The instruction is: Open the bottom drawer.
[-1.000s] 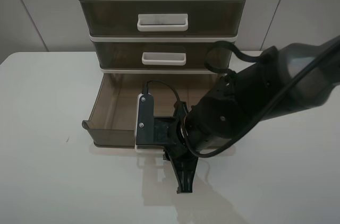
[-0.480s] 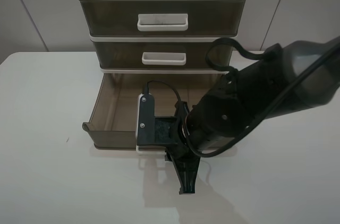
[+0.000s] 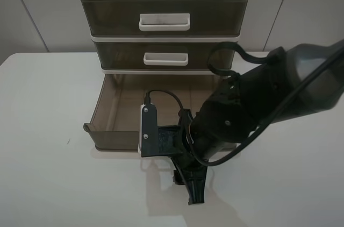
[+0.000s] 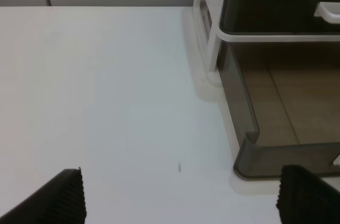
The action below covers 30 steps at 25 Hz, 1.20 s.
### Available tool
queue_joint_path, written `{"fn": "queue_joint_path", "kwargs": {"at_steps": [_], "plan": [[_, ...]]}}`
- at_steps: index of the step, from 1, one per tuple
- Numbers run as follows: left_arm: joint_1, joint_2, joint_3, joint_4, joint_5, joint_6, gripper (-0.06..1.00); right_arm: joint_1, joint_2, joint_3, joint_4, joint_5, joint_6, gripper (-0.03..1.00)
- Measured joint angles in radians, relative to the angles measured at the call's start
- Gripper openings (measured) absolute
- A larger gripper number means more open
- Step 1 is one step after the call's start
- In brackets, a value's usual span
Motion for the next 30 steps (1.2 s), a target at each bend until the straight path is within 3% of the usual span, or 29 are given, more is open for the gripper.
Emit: {"fn": "queue_joint_path", "kwargs": {"at_steps": [4, 18, 24, 30], "plan": [[0.0, 0.0, 0.0, 0.0, 0.0, 0.0, 0.74, 0.0, -0.047, 0.001, 0.0, 0.021, -0.002, 0.61], [0.0, 0.0, 0.0, 0.0, 0.0, 0.0, 0.74, 0.0, -0.304, 0.001, 0.035, 0.071, 0.011, 0.61], [0.0, 0.0, 0.0, 0.0, 0.0, 0.0, 0.74, -0.033, -0.401, 0.001, 0.084, 0.076, 0.184, 0.61], [0.0, 0.0, 0.0, 0.0, 0.0, 0.0, 0.74, -0.233, -0.49, 0.002, 0.209, 0.172, 0.418, 0.61]]}}
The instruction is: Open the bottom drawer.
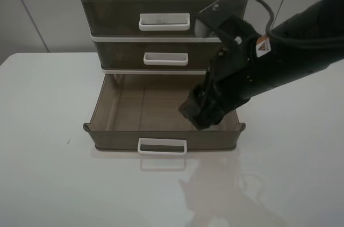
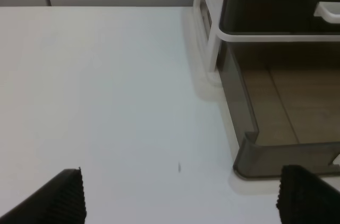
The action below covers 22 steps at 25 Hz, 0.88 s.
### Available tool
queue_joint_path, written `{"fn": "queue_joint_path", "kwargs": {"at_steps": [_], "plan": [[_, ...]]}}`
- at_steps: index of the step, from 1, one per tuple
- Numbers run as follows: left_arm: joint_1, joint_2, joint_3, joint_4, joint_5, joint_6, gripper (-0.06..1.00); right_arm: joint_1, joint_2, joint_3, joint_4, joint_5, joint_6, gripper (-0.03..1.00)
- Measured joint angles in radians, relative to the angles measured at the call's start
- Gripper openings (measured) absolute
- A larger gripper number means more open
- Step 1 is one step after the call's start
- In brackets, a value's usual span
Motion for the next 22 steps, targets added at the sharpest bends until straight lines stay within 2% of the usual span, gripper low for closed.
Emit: {"fn": "queue_joint_path", "kwargs": {"at_steps": [5, 13, 16, 22], "plan": [[0.0, 0.0, 0.0, 0.0, 0.0, 0.0, 0.74, -0.233, -0.169, 0.055, 0.006, 0.097, 0.12, 0.62], [0.0, 0.0, 0.0, 0.0, 0.0, 0.0, 0.74, -0.589, -0.593, 0.171, -0.033, 0.271, 0.146, 0.62], [0.0, 0.0, 0.0, 0.0, 0.0, 0.0, 0.74, -0.639, -0.769, 0.174, -0.071, 0.342, 0.162, 0.66], [0.0, 0.0, 0.0, 0.0, 0.0, 0.0, 0.74, -0.625, -0.987, 0.174, -0.116, 0.458, 0.191, 0.72]]}}
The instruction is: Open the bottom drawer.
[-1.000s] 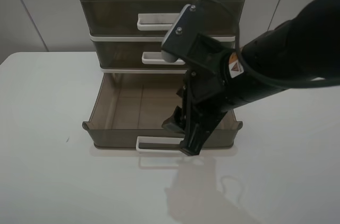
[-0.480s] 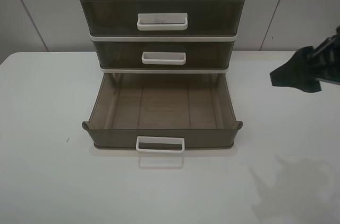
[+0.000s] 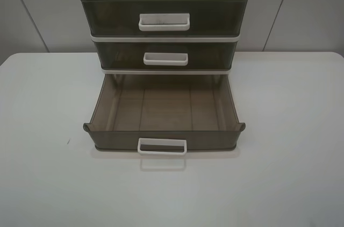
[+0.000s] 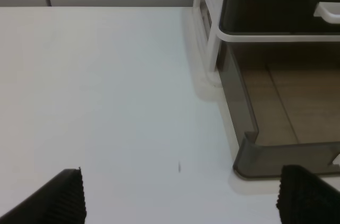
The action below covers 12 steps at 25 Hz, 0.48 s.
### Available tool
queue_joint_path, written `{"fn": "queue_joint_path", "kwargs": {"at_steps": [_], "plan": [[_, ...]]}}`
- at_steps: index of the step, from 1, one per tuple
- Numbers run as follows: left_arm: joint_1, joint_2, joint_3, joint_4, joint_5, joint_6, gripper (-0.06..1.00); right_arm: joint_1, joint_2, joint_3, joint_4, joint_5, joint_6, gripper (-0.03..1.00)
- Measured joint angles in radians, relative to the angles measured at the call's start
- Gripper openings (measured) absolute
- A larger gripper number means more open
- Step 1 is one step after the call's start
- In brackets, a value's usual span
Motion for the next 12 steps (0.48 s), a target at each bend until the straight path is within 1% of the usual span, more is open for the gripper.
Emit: {"fn": "queue_joint_path", "kwargs": {"at_steps": [3, 5, 8, 12], "plan": [[0.0, 0.0, 0.0, 0.0, 0.0, 0.0, 0.74, 0.008, -0.069, 0.0, -0.005, 0.03, 0.005, 0.72], [0.0, 0.0, 0.0, 0.0, 0.0, 0.0, 0.74, 0.008, -0.114, 0.0, -0.026, 0.05, 0.006, 0.72], [0.0, 0.0, 0.0, 0.0, 0.0, 0.0, 0.74, 0.008, -0.189, 0.003, -0.073, 0.099, 0.01, 0.72], [0.0, 0.0, 0.0, 0.0, 0.0, 0.0, 0.74, 0.008, -0.279, 0.003, -0.088, 0.16, 0.014, 0.72]]}}
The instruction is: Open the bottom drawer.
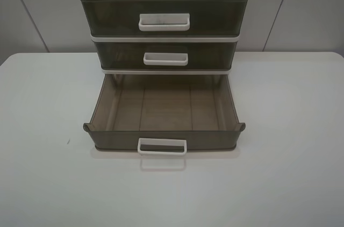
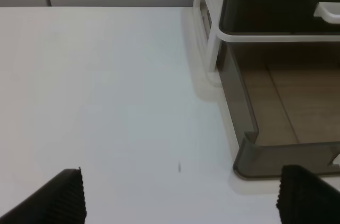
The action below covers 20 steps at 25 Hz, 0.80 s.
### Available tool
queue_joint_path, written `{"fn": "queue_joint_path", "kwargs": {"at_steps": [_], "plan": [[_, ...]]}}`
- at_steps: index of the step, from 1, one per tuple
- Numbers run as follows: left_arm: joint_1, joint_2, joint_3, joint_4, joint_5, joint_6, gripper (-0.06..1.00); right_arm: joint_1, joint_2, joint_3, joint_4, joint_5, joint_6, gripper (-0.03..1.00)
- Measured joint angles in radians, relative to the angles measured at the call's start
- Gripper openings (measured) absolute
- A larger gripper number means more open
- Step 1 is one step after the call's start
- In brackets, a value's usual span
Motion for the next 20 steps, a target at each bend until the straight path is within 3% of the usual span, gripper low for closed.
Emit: {"fn": "queue_joint_path", "kwargs": {"at_steps": [10, 14, 20], "plan": [[0.0, 0.0, 0.0, 0.0, 0.0, 0.0, 0.74, 0.0, -0.087, 0.077, -0.113, 0.045, 0.031, 0.72], [0.0, 0.003, 0.0, 0.0, 0.0, 0.0, 0.74, 0.0, -0.087, 0.111, -0.093, -0.039, 0.041, 0.72], [0.0, 0.003, 0.0, 0.0, 0.0, 0.0, 0.74, 0.0, -0.087, 0.12, -0.084, -0.052, 0.042, 0.72]]}}
